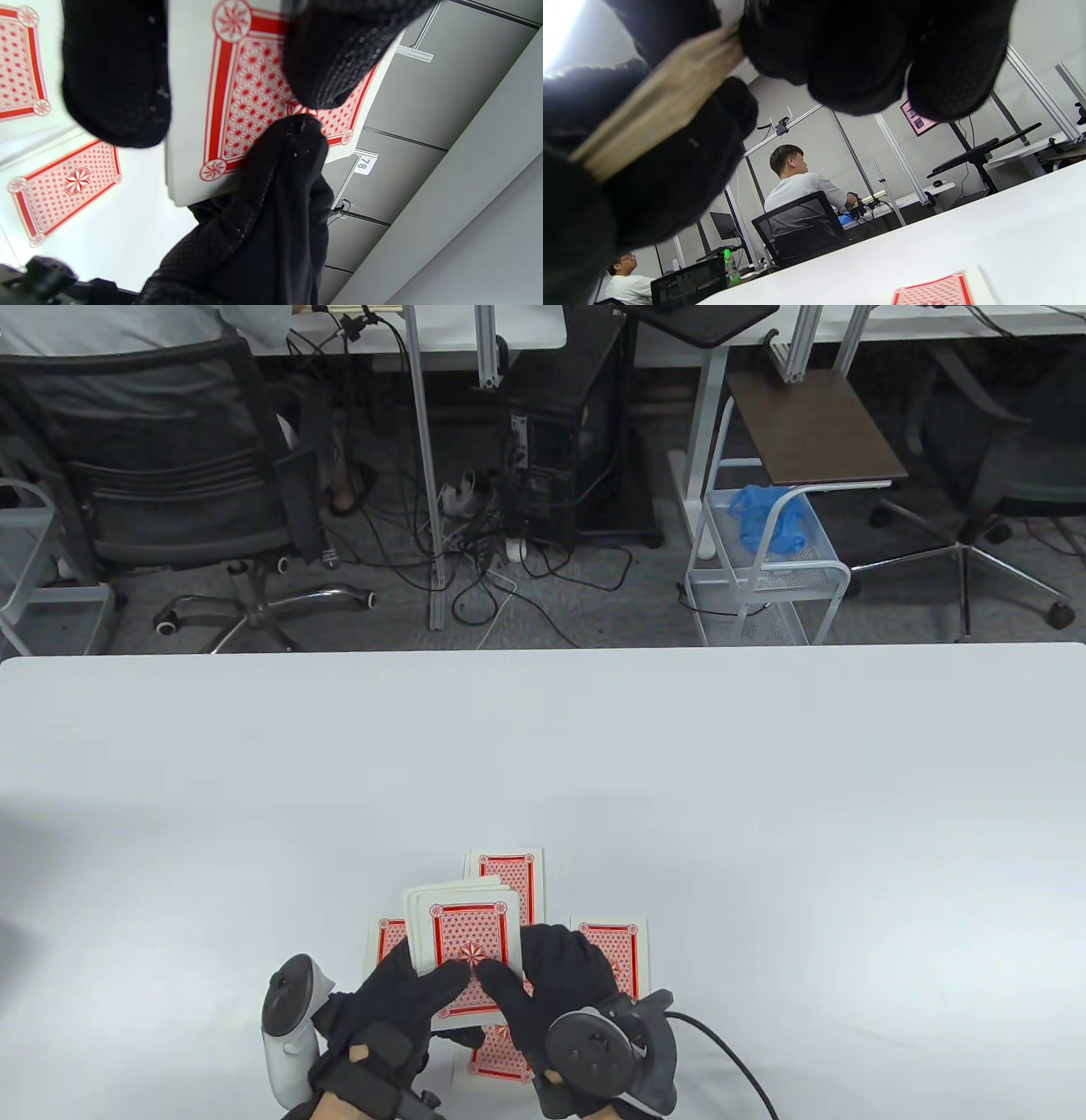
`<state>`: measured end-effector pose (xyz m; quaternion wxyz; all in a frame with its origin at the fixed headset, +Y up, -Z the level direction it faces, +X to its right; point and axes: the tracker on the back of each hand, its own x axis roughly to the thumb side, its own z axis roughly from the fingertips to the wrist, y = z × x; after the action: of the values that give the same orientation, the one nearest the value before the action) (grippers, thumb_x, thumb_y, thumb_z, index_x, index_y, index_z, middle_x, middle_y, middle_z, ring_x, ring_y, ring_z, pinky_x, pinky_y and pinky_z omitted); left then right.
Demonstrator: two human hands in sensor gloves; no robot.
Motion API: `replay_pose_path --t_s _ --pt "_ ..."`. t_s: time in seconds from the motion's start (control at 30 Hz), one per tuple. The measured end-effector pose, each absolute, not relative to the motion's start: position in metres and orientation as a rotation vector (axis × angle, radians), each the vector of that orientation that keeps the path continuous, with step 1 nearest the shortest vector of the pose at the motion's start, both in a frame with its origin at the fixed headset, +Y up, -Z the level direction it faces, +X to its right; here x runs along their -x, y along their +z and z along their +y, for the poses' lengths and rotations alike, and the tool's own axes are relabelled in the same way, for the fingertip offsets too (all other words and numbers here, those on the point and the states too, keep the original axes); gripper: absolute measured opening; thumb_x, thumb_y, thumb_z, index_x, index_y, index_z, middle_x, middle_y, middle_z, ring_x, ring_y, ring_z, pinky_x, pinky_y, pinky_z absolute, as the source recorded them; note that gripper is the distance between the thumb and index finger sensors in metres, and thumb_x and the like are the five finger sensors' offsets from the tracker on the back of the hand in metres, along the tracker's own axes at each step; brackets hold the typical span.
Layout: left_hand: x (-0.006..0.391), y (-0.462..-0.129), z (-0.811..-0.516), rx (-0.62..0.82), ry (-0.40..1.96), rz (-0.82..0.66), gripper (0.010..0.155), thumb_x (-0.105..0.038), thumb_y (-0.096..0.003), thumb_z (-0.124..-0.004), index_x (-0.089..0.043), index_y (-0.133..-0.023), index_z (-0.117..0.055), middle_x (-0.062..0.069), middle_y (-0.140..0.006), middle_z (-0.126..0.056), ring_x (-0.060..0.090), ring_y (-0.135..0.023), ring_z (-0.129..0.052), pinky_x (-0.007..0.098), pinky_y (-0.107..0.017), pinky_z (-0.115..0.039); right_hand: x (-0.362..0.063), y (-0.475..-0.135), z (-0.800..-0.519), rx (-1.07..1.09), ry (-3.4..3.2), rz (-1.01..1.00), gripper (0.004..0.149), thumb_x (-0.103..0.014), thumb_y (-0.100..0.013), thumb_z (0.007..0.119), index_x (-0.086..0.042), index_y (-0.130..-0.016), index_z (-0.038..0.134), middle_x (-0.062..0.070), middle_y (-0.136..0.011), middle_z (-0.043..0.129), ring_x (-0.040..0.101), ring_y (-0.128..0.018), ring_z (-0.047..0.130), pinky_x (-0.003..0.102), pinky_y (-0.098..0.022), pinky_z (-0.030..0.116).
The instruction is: Four-player card dealing with fan arrangement
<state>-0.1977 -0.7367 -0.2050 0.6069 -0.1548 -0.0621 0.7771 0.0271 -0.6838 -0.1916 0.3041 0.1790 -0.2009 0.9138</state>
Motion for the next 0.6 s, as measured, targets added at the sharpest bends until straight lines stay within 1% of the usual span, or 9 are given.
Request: replay_pose_path --t_s 0.2,0.27,0.37,0.4,0.43,0.5,0.53,0.57,0.6 --pt "0.204 -0.210 -0.739 0.429 1.792 -0.172 0.054 -0.039 -0.0511 -0.089 -0.029 -0.102 -0.075 -0.006 -0.098 -0.097 0.035 -0.074 -0.108 0.046 -0.035 -0.099 -0.042 -0.204 -0.694 -0.469 2.173 -0.332 0.044 -0.041 -0.055 0.078 -0.009 -0.084 0.084 0.000 -0.063 0.098 0.028 -0.060 0.101 0.057 -0.050 0.084" --pt "0.207 -0.211 -0.739 0.450 1.800 -0.168 0.054 -0.038 -0.0514 -0.089 -0.028 -0.102 -0.074 -0.005 -0.098 -0.096 0.035 -0.075 -0.108 0.046 -0.035 -0.099 -0.049 -0.211 -0.701 -0.447 2.025 -0.195 0.042 -0.039 -0.058 0.075 -0.009 -0.085 0.086 0.001 -0.067 0.101 0.032 -0.067 0.100 0.060 -0.052 0.082" --pt "0.215 -0.214 -0.737 0.425 1.826 -0.168 0.053 -0.038 -0.0513 -0.089 -0.029 -0.102 -0.075 -0.005 -0.098 -0.097 0.035 -0.074 -0.109 0.045 -0.034 -0.099 -0.055 -0.221 -0.715 -0.496 1.779 0.001 0.045 -0.039 -0.062 0.066 -0.012 -0.094 0.084 0.005 -0.081 0.100 0.041 -0.078 0.093 0.065 -0.057 0.075" --pt "0.217 -0.214 -0.737 0.412 1.834 -0.162 0.053 -0.038 -0.0512 -0.089 -0.028 -0.102 -0.075 -0.005 -0.098 -0.097 0.034 -0.074 -0.109 0.045 -0.034 -0.099 -0.056 -0.223 -0.718 -0.507 1.726 0.037 0.047 -0.040 -0.064 0.063 -0.012 -0.097 0.081 0.005 -0.086 0.098 0.043 -0.083 0.089 0.066 -0.059 0.072" --pt "0.223 -0.214 -0.736 0.374 1.843 -0.135 0.053 -0.038 -0.0513 -0.089 -0.029 -0.102 -0.075 -0.005 -0.098 -0.097 0.034 -0.074 -0.109 0.045 -0.034 -0.100 -0.057 -0.223 -0.722 -0.481 1.665 0.049 0.047 -0.040 -0.065 0.060 -0.011 -0.097 0.080 0.007 -0.087 0.096 0.044 -0.084 0.087 0.067 -0.060 0.071" --pt "0.235 -0.214 -0.731 0.298 1.845 -0.083 0.053 -0.038 -0.0520 -0.088 -0.028 -0.102 -0.075 -0.005 -0.098 -0.097 0.034 -0.073 -0.109 0.045 -0.034 -0.100 -0.059 -0.222 -0.725 -0.389 1.639 -0.006 0.046 -0.041 -0.066 0.056 -0.012 -0.090 0.082 0.006 -0.078 0.096 0.045 -0.080 0.088 0.067 -0.058 0.071" --pt "0.246 -0.214 -0.725 0.223 1.811 -0.053 0.053 -0.039 -0.0526 -0.087 -0.027 -0.102 -0.075 -0.004 -0.098 -0.097 0.035 -0.073 -0.109 0.045 -0.034 -0.100 -0.059 -0.221 -0.725 -0.367 1.663 -0.055 0.044 -0.042 -0.066 0.056 -0.013 -0.084 0.084 0.007 -0.072 0.097 0.045 -0.077 0.089 0.068 -0.057 0.072" --pt "0.254 -0.213 -0.720 0.170 1.775 -0.035 0.053 -0.039 -0.0523 -0.087 -0.027 -0.102 -0.075 -0.004 -0.097 -0.097 0.035 -0.073 -0.109 0.045 -0.033 -0.100 -0.059 -0.220 -0.726 -0.364 1.706 -0.074 0.043 -0.045 -0.065 0.056 -0.016 -0.078 0.086 0.006 -0.068 0.096 0.045 -0.076 0.089 0.068 -0.056 0.072" --pt "0.266 -0.212 -0.712 0.101 1.734 -0.029 0.053 -0.039 -0.0522 -0.087 -0.027 -0.102 -0.075 -0.004 -0.097 -0.097 0.035 -0.072 -0.110 0.045 -0.033 -0.100 -0.059 -0.219 -0.726 -0.370 1.751 -0.070 0.042 -0.047 -0.066 0.056 -0.018 -0.071 0.086 0.006 -0.070 0.095 0.045 -0.076 0.088 0.068 -0.057 0.071"
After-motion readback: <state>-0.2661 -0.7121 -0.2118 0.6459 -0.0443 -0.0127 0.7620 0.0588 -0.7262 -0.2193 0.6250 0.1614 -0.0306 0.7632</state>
